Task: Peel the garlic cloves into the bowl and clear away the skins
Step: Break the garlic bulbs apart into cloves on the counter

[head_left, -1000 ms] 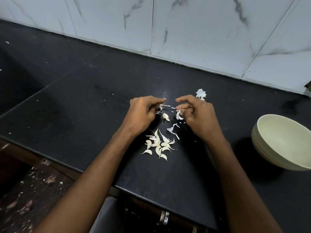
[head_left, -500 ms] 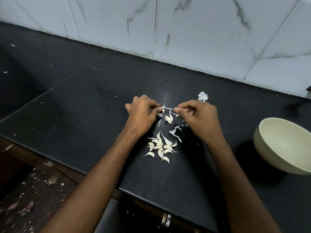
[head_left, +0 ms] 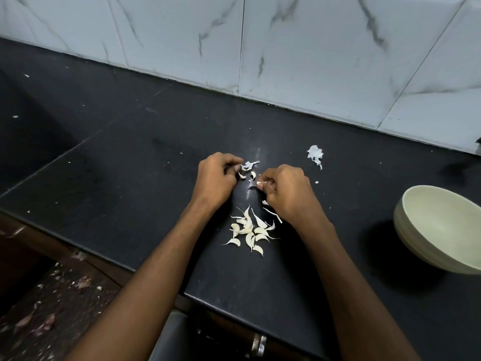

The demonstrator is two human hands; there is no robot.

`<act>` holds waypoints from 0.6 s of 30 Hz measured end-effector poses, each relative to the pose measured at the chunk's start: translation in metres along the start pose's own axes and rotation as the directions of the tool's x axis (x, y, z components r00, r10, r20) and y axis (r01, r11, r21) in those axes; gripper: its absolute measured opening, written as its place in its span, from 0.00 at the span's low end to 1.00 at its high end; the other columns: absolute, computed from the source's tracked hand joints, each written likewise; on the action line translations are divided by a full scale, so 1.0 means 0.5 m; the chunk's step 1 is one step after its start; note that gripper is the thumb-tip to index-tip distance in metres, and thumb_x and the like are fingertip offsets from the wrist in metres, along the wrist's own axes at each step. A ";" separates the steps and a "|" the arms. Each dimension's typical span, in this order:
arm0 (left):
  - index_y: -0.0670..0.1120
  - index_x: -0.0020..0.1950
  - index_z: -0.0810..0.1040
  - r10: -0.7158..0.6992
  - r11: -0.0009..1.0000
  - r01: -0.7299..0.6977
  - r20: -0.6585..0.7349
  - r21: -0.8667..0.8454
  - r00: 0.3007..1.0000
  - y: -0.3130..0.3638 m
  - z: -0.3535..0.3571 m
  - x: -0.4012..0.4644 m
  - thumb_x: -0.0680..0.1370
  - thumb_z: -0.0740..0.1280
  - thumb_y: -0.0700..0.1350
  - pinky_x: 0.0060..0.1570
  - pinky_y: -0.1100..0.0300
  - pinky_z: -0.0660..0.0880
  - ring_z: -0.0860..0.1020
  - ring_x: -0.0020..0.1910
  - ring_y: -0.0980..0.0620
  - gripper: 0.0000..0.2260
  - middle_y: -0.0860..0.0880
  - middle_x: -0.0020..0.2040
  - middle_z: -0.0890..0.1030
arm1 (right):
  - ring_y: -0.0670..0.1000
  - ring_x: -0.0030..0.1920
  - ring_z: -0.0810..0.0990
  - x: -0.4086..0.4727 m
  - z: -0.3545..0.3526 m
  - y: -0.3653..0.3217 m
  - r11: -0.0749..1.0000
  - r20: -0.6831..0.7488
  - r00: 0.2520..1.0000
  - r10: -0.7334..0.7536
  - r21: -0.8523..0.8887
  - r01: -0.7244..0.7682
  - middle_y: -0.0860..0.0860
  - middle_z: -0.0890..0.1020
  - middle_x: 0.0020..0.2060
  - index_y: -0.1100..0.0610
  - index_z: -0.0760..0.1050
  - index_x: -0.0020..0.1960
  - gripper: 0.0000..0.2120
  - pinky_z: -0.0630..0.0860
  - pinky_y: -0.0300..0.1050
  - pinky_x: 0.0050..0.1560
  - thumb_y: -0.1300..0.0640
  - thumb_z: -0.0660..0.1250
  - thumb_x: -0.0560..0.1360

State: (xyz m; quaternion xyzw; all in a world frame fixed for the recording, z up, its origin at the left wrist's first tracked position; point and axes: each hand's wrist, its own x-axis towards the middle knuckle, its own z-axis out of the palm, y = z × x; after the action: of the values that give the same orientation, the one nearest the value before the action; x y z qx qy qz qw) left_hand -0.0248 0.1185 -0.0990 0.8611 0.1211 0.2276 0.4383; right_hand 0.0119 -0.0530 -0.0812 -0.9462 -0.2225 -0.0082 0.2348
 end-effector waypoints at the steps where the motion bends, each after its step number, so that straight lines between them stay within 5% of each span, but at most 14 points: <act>1: 0.45 0.57 0.87 -0.007 1.000 0.007 -0.023 -0.015 1.000 -0.001 -0.001 0.001 0.81 0.70 0.37 0.44 0.80 0.66 0.77 0.42 0.69 0.09 0.52 0.49 0.83 | 0.57 0.48 0.83 0.001 0.000 0.005 1.000 -0.010 1.000 0.001 0.001 -0.001 0.52 0.83 0.43 0.50 0.84 0.51 0.04 0.79 0.49 0.52 0.54 0.70 0.80; 3: 0.46 0.59 0.86 -0.010 0.999 0.008 -0.078 -0.034 0.997 -0.004 -0.004 0.002 0.81 0.69 0.39 0.44 0.80 0.66 0.76 0.42 0.69 0.09 0.52 0.49 0.83 | 0.51 0.43 0.83 0.001 -0.004 0.019 0.993 -0.061 0.998 0.001 0.114 0.006 0.50 0.84 0.41 0.52 0.85 0.49 0.05 0.79 0.47 0.50 0.59 0.70 0.80; 5: 0.46 0.57 0.86 0.029 0.999 -0.034 -0.120 -0.040 0.992 -0.002 -0.006 -0.002 0.81 0.70 0.40 0.45 0.77 0.67 0.76 0.42 0.67 0.08 0.54 0.47 0.81 | 0.46 0.36 0.83 -0.003 -0.021 0.032 0.898 -0.130 0.989 0.074 0.441 -0.010 0.47 0.86 0.39 0.53 0.85 0.48 0.05 0.79 0.42 0.43 0.62 0.71 0.79; 7: 0.48 0.53 0.87 0.137 0.990 -0.138 -0.119 0.002 0.983 0.002 -0.002 -0.007 0.81 0.71 0.43 0.51 0.63 0.72 0.76 0.43 0.61 0.05 0.55 0.45 0.80 | 0.43 0.34 0.82 -0.003 -0.046 0.047 0.588 -0.097 0.977 0.192 0.808 -0.036 0.47 0.86 0.37 0.58 0.84 0.52 0.05 0.78 0.39 0.41 0.64 0.70 0.81; 9: 0.51 0.50 0.87 0.224 0.971 -0.220 -0.035 0.092 0.974 0.009 0.009 -0.013 0.80 0.73 0.49 0.54 0.51 0.70 0.76 0.47 0.53 0.04 0.54 0.44 0.80 | 0.44 0.36 0.80 -0.003 -0.069 0.058 0.166 0.042 0.970 0.238 0.983 -0.083 0.51 0.83 0.38 0.63 0.82 0.56 0.07 0.79 0.39 0.41 0.66 0.65 0.82; 12: 0.52 0.49 0.87 0.218 0.935 -0.239 0.107 0.263 0.970 0.018 0.036 -0.014 0.78 0.73 0.57 0.53 0.52 0.60 0.71 0.54 0.50 0.10 0.52 0.48 0.78 | 0.46 0.38 0.81 -0.004 -0.084 0.064 -0.214 0.171 0.955 0.244 0.970 -0.119 0.54 0.81 0.41 0.66 0.80 0.54 0.07 0.81 0.38 0.42 0.66 0.63 0.83; 18: 0.49 0.48 0.86 0.260 0.911 -0.281 0.108 0.301 0.960 0.016 0.054 -0.008 0.82 0.70 0.46 0.49 0.57 0.52 0.73 0.53 0.47 0.07 0.54 0.46 0.76 | 0.51 0.42 0.81 -0.007 -0.080 0.047 -0.427 0.290 0.941 0.174 0.883 -0.193 0.60 0.82 0.45 0.69 0.77 0.53 0.07 0.82 0.40 0.45 0.70 0.60 0.81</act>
State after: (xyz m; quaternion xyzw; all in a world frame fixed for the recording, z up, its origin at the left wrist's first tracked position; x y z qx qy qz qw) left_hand -0.0149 0.0933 -0.1077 0.9350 0.0210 0.2355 0.2642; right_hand 0.0225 -0.0909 -0.0566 -0.3504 0.0348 0.2254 0.9084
